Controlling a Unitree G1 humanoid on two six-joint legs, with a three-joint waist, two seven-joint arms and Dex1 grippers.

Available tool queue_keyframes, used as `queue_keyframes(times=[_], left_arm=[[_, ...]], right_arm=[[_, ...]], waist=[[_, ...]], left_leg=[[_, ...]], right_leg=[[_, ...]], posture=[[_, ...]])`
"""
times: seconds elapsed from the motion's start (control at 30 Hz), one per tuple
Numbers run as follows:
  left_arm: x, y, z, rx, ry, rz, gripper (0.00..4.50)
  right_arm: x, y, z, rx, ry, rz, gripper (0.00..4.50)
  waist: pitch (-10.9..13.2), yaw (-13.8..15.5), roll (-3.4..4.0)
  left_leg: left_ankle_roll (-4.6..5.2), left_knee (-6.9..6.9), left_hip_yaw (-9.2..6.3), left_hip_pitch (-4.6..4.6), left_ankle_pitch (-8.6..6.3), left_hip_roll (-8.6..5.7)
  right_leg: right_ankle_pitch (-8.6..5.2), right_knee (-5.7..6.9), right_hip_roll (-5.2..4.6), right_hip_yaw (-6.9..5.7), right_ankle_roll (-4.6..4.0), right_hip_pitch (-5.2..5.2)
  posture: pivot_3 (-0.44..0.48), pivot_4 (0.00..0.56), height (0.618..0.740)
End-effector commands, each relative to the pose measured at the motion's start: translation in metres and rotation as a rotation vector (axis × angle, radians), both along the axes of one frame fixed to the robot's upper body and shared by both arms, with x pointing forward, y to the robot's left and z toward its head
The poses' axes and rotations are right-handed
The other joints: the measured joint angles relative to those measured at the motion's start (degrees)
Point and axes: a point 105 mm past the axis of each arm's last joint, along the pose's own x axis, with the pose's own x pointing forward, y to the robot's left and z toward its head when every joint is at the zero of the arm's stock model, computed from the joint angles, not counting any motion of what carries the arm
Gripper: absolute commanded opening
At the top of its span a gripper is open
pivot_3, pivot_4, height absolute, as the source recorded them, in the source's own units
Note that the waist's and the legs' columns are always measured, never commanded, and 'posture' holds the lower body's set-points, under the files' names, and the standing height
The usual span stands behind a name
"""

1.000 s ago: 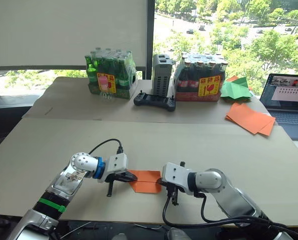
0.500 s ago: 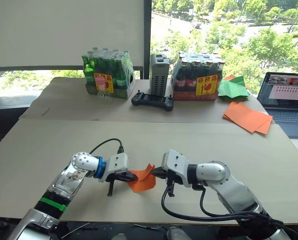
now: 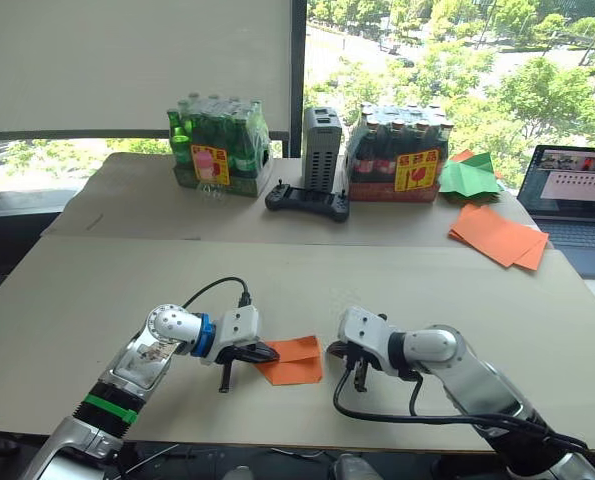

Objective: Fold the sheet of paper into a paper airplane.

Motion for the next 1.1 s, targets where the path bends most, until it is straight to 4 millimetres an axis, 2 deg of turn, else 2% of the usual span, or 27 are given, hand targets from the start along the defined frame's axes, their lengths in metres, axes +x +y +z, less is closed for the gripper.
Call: queue_keyframes(times=[0.03, 0.13, 0.2, 0.3, 0.47, 0.57, 0.83, 0.97, 1.1], left_arm=[[-0.003, -0.001, -0.007, 0.031, 0.014, -0.013, 0.00], [-0.003, -0.002, -0.007, 0.029, 0.014, -0.017, 0.00], [-0.003, -0.002, -0.007, 0.028, 0.015, -0.019, 0.00], [-0.004, -0.003, -0.007, 0.027, 0.016, -0.020, 0.00], [-0.003, -0.006, -0.005, 0.019, 0.012, -0.025, 0.00], [-0.004, -0.014, -0.002, 0.000, 0.009, -0.033, 0.00], [-0.002, -0.026, -0.008, -0.012, 0.014, -0.006, 0.00], [-0.001, -0.015, -0.020, 0.033, 0.027, 0.038, 0.00], [-0.008, 0.000, -0.028, 0.079, 0.047, 0.047, 0.00]], right_arm=[[-0.011, 0.016, 0.030, 0.110, -0.051, 0.088, 0.03], [-0.011, 0.030, 0.042, 0.165, -0.078, 0.113, 0.03], [-0.006, 0.041, 0.042, 0.172, -0.093, 0.109, 0.03], [0.001, 0.050, 0.029, 0.134, -0.095, 0.086, 0.03], [0.010, 0.037, -0.007, 0.022, -0.044, 0.014, 0.03], [0.010, 0.031, -0.019, -0.005, -0.018, -0.006, 0.03], [0.005, 0.036, -0.025, -0.007, 0.013, 0.006, 0.03], [0.004, 0.037, -0.025, -0.008, 0.018, 0.003, 0.03], [0.002, 0.039, -0.026, -0.004, 0.026, -0.001, 0.03]], waist=[[0.0, -0.2, 0.00], [0.0, -0.3, 0.01], [0.0, -0.3, 0.00], [0.0, -0.2, 0.01], [0.0, 0.0, 0.01], [0.0, 0.0, 0.01], [0.0, 0.0, 0.01], [0.0, 0.0, 0.03], [0.0, -0.3, 0.03]], left_leg=[[0.00, 0.00, 0.00, 0.00, 0.00, 0.00], [0.00, 0.00, 0.00, 0.03, 0.00, 0.02], [0.00, 0.00, 0.00, 0.03, 0.00, 0.02], [0.00, 0.00, 0.00, 0.03, 0.00, 0.01], [0.00, 0.01, 0.01, -0.11, 0.00, -0.03], [0.00, 0.01, 0.00, -0.06, 0.00, -0.02], [0.00, 0.02, 0.00, 0.00, 0.00, -0.02], [0.00, 0.01, 0.00, 0.08, 0.00, -0.02], [0.00, 0.00, 0.01, 0.17, 0.00, 0.00]], right_leg=[[0.00, 0.01, 0.00, 0.00, 0.00, -0.01], [-0.01, 0.02, 0.02, 0.01, 0.02, 0.00], [-0.02, 0.02, 0.02, 0.01, 0.03, 0.00], [0.00, 0.02, 0.02, 0.00, 0.00, -0.01], [0.00, -0.01, -0.04, 0.00, 0.00, -0.09], [0.00, 0.00, -0.03, 0.00, 0.00, -0.06], [0.00, 0.01, -0.02, 0.00, 0.00, 0.01], [0.00, 0.02, -0.02, 0.00, 0.00, 0.07], [0.00, 0.02, -0.01, 0.01, 0.00, 0.13]], posture=[[0.000, 0.150, 0.733], [0.000, 0.150, 0.733], [0.000, 0.150, 0.733], [0.000, 0.150, 0.733], [0.000, 0.150, 0.733], [0.000, 0.150, 0.733], [0.000, 0.150, 0.733], [0.000, 0.150, 0.733], [0.000, 0.150, 0.733]])
